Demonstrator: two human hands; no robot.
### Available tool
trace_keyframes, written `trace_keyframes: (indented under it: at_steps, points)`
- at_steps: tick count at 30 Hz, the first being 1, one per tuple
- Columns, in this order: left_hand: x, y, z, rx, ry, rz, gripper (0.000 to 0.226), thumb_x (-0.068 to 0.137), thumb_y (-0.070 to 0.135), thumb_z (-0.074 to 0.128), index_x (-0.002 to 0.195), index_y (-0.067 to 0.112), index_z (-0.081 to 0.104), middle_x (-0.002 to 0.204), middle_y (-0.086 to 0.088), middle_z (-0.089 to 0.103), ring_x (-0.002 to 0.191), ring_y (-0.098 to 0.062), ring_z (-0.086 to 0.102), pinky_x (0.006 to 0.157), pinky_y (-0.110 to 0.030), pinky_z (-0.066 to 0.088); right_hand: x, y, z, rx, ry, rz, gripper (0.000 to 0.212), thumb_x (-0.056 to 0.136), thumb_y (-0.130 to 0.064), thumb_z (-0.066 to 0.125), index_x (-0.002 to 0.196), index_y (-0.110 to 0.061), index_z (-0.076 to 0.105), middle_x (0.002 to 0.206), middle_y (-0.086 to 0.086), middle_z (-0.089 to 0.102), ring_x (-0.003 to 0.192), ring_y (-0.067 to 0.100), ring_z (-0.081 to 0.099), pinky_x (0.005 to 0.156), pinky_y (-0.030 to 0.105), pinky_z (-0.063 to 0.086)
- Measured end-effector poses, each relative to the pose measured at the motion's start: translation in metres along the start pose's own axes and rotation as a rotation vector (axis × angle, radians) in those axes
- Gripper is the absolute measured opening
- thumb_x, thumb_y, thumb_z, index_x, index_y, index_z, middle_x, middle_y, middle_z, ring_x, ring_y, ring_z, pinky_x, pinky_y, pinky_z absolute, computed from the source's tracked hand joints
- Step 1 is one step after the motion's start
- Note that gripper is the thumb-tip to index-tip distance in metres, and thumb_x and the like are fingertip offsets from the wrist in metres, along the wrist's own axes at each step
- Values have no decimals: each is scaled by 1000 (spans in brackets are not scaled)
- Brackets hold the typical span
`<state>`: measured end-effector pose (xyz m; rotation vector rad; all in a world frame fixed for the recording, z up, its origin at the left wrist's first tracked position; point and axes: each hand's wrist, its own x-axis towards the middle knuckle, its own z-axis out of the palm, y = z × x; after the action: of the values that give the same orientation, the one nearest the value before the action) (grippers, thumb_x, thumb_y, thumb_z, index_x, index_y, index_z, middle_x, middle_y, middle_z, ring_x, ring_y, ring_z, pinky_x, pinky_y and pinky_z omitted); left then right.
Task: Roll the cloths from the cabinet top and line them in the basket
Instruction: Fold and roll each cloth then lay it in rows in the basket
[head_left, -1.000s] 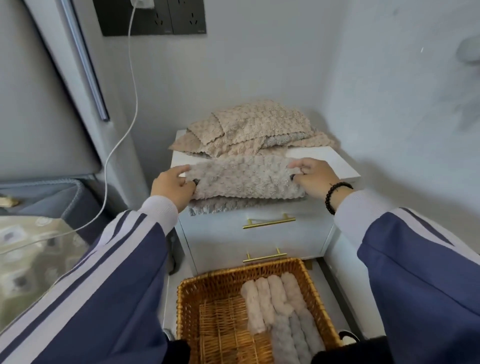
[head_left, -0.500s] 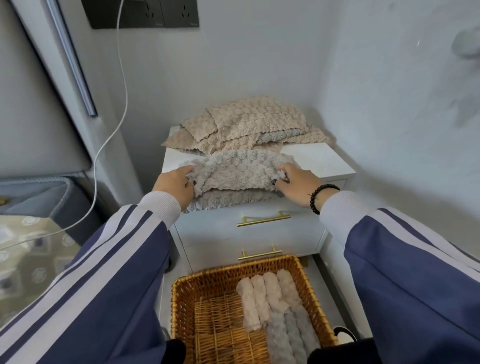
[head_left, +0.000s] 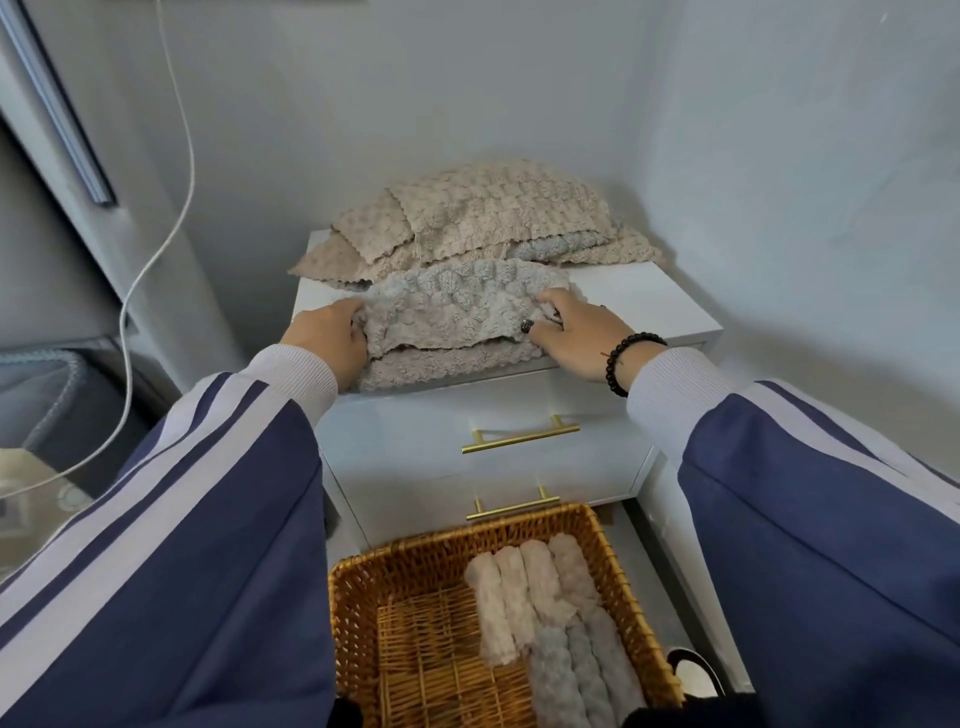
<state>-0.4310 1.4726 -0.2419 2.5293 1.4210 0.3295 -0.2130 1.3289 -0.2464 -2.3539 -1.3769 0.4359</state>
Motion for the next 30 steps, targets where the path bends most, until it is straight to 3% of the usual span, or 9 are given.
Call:
trace_keyframes:
  at_steps: [2,5,8,13,17,20,23,26,30]
  points:
    - [2,2,4,-11,5,-17,47,101,15,35,148,19,35,127,-24,57,105,-39,58,78,-34,45,2,-3,-3,29,6,8,50,97,-42,39,144,-27,31,135,12,49,94,24,54,81,32,42]
    - [4,4,5,-86,17,-43,49,99,12,36,147,20,36,130,-21,57,111,-39,55,85,-36,45,2,-5,-9,124,31,15,42,97,-42,42,135,-24,43,119,4,56,92,20,55,76,29,41]
    - [4,-4,2,-264,95,-100,47,94,8,38,138,21,48,120,-18,62,100,-35,59,80,-33,47,0,-2,-15,359,189,22,19,93,-31,49,110,-27,58,114,3,63,82,16,58,68,26,45]
    - [-10,-10,-18,-516,299,-146,36,90,9,49,121,22,62,101,-3,64,87,-19,57,75,-26,45,-5,1,-29,525,430,63,22,91,-9,52,99,-23,68,126,0,61,70,9,57,51,18,46]
    - [-22,-12,-27,-601,308,-120,33,88,9,56,114,28,63,94,0,65,87,-20,62,68,-24,48,-9,1,-32,613,393,106,23,89,-2,56,98,-19,68,118,1,63,67,18,63,55,21,50]
    - [-32,-17,-22,-655,193,-112,38,86,4,59,109,35,61,94,6,67,87,-22,67,77,-32,56,-13,8,-29,559,295,151,26,89,-3,55,107,-15,68,115,5,62,53,10,52,48,16,45]
    - [-41,-25,-13,-583,95,-94,38,88,4,59,108,36,65,104,3,66,81,-25,64,68,-28,51,-19,15,-24,546,228,185,32,89,0,54,116,-13,64,125,8,58,69,16,59,54,17,46]
    - [-44,-29,-10,-592,43,-98,36,90,6,58,110,35,68,90,-7,73,60,-23,51,56,-25,45,-24,19,-20,562,221,191,34,92,0,52,125,-9,60,130,9,56,105,29,62,60,17,47]
    - [-45,-25,-10,-585,-1,-100,38,90,9,60,118,34,65,64,-11,63,54,-19,45,52,-21,40,-22,22,-19,622,344,162,31,90,1,54,115,-13,66,126,6,60,87,9,56,53,3,40]
